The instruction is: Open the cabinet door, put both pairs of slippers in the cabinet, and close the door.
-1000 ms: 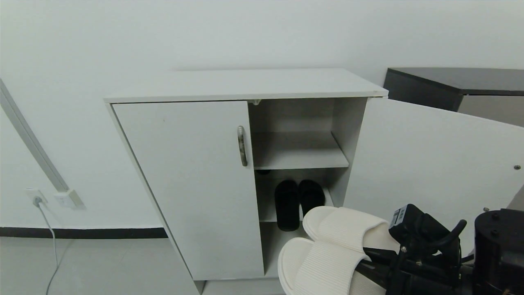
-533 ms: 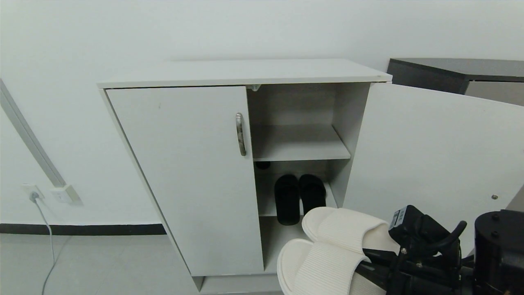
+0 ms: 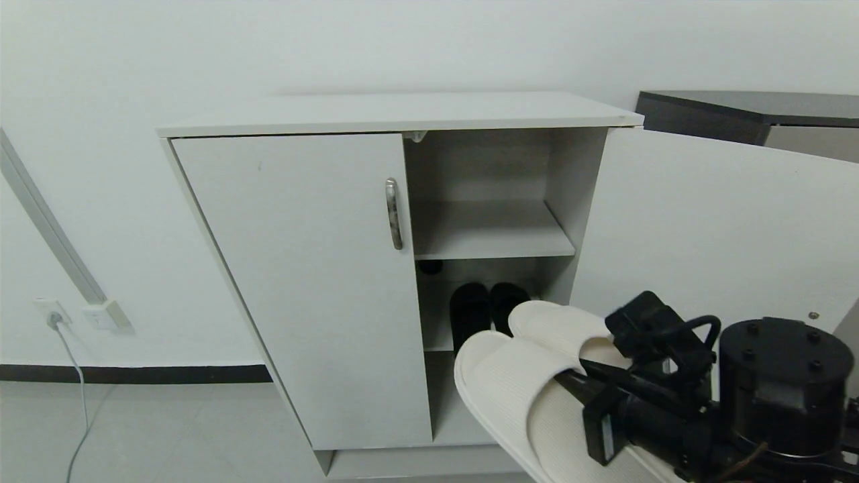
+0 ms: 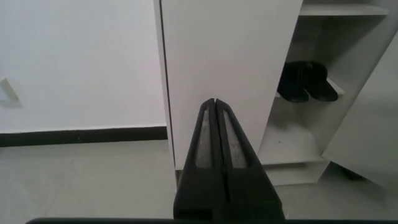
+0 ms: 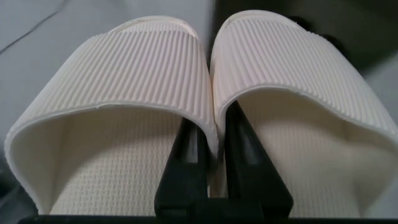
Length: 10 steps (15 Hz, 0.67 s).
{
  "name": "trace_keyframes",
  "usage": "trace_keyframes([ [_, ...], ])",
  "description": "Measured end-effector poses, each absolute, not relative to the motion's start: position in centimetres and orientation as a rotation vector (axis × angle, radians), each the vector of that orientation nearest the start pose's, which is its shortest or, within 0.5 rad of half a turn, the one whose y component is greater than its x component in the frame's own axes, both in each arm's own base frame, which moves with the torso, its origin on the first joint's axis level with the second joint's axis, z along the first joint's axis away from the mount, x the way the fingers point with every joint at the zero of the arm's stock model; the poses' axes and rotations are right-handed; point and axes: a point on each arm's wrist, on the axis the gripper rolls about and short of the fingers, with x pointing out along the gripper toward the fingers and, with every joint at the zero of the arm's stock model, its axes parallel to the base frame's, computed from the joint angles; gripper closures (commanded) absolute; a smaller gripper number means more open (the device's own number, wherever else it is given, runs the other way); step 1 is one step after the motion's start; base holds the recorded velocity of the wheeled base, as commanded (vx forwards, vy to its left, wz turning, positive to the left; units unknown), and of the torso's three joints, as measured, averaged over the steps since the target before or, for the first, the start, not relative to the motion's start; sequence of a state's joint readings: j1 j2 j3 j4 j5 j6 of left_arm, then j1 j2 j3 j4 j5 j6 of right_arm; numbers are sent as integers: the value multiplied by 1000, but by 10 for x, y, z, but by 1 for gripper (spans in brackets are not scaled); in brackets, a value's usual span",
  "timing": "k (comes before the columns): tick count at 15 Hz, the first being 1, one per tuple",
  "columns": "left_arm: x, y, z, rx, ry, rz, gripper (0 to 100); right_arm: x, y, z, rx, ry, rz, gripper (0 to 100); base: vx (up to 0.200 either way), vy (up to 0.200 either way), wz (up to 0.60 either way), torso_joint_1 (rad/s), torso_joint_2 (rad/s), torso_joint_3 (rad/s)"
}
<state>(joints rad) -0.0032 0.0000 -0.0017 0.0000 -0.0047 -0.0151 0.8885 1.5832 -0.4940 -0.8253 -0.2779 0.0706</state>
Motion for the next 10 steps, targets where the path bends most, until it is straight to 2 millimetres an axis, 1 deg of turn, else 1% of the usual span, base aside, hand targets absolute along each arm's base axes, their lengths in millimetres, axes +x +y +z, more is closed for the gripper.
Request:
trace_keyframes([
  [2, -23, 0, 76, -14, -2, -10, 100, 168, 217, 157, -27, 248, 498, 100, 0, 0, 0, 0, 0, 0],
  [4, -23, 0, 76, -14, -2, -9, 100, 181, 248, 164, -4, 226, 354, 100, 0, 0, 0, 0, 0, 0],
  [6, -23, 0, 76, -13, -2, -9, 100, 196, 271, 170, 12, 194, 208, 100, 0, 0, 0, 0, 0, 0],
  [8, -23, 0, 76, -13, -2, -9, 100, 218, 285, 174, 25, 169, 103, 100, 0, 0, 0, 0, 0, 0],
  [10, -23, 0, 76, -13, -2, -9, 100, 239, 289, 176, 11, 175, 38, 100, 0, 0, 0, 0, 0, 0],
])
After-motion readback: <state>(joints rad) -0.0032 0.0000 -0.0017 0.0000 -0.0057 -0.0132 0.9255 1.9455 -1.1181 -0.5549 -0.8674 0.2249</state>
